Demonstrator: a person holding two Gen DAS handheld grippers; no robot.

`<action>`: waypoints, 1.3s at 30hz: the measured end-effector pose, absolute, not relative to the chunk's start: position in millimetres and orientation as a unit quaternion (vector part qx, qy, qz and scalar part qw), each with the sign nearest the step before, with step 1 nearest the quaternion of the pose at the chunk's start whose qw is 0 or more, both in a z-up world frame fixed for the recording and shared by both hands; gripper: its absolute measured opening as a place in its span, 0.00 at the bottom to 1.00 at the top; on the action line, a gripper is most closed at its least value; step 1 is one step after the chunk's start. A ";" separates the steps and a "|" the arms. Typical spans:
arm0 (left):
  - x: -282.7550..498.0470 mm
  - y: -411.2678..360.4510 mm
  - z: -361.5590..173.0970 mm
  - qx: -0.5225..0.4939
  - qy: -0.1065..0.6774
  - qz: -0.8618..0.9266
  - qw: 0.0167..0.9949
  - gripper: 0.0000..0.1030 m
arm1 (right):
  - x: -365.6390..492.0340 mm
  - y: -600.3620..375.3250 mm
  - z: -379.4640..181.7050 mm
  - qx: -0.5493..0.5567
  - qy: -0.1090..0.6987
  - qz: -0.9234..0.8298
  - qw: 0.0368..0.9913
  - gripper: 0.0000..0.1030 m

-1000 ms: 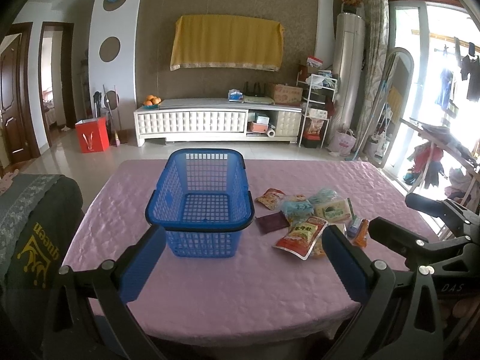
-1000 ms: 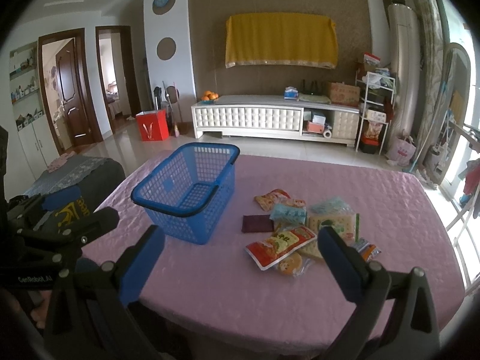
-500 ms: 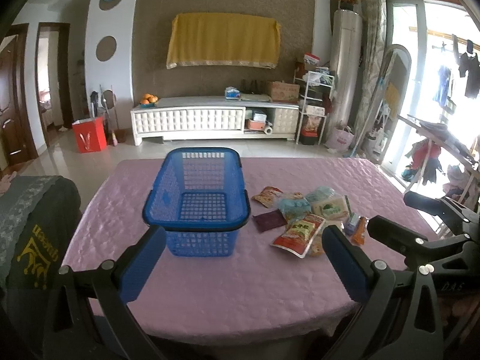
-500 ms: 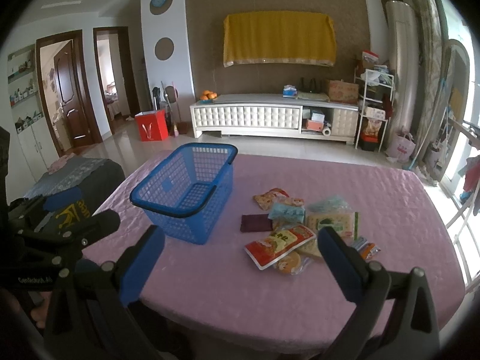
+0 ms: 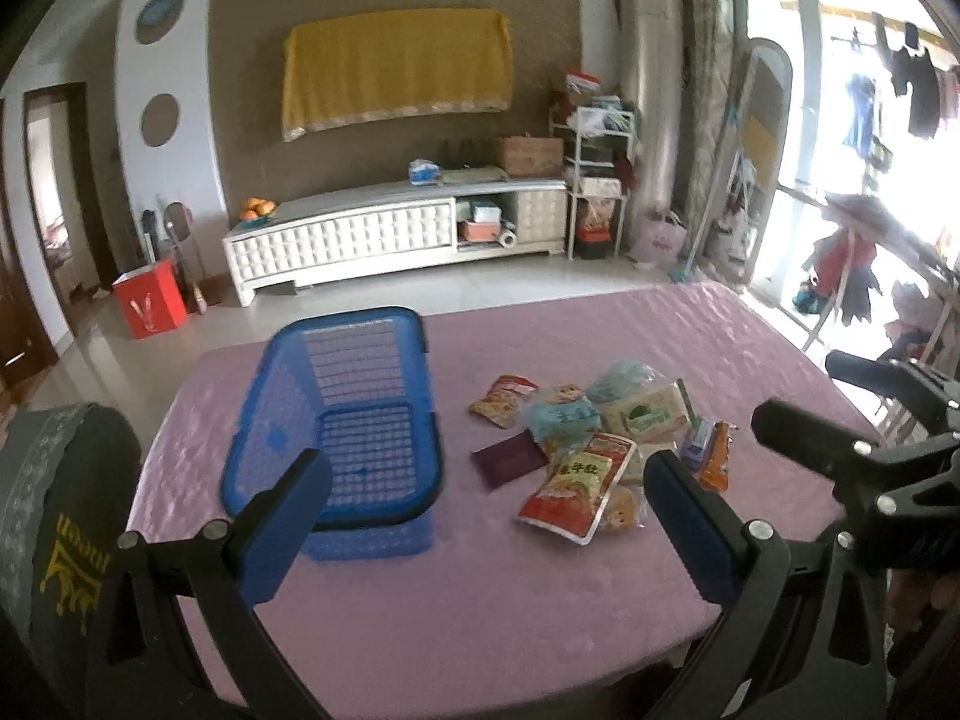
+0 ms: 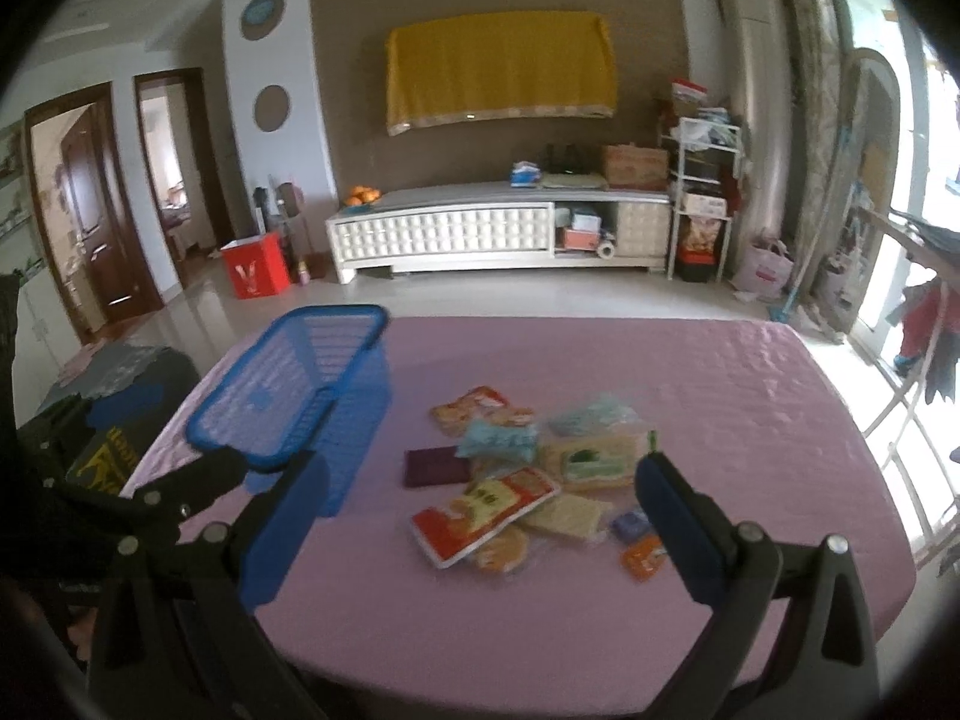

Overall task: Organize snacks
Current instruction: 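Reach the left tool to the red-and-yellow snack pouch and grasp it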

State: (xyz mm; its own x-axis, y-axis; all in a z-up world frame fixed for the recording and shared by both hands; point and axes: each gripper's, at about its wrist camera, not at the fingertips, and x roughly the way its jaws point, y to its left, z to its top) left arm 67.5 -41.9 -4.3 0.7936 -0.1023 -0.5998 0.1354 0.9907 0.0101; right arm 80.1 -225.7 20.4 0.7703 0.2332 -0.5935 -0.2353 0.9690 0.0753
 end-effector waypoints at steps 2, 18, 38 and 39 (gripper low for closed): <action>81.6 -50.1 -9.6 0.028 0.326 -0.072 0.942 1.00 | 89.2 -236.8 15.1 0.002 0.322 0.112 0.940 1.00; 189.5 -125.1 -102.7 0.082 0.450 -0.196 0.868 1.00 | 157.6 -294.1 -74.2 0.036 0.423 0.064 0.903 1.00; 258.9 -129.6 -200.3 0.088 0.549 -0.236 0.797 1.00 | 194.2 -294.4 -134.5 0.026 0.490 0.050 0.870 1.00; 261.0 -131.4 -203.3 0.087 0.551 -0.241 0.794 0.98 | 194.4 -295.4 -135.3 0.027 0.492 0.048 0.869 1.00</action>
State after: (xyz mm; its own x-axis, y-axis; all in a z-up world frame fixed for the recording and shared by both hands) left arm 261.0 -131.4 -203.3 0.2770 -0.2869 -0.9170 0.4777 0.8692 -0.1276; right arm 194.4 -295.4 -135.3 0.5121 0.1102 -0.8519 -0.0578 0.9939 0.0938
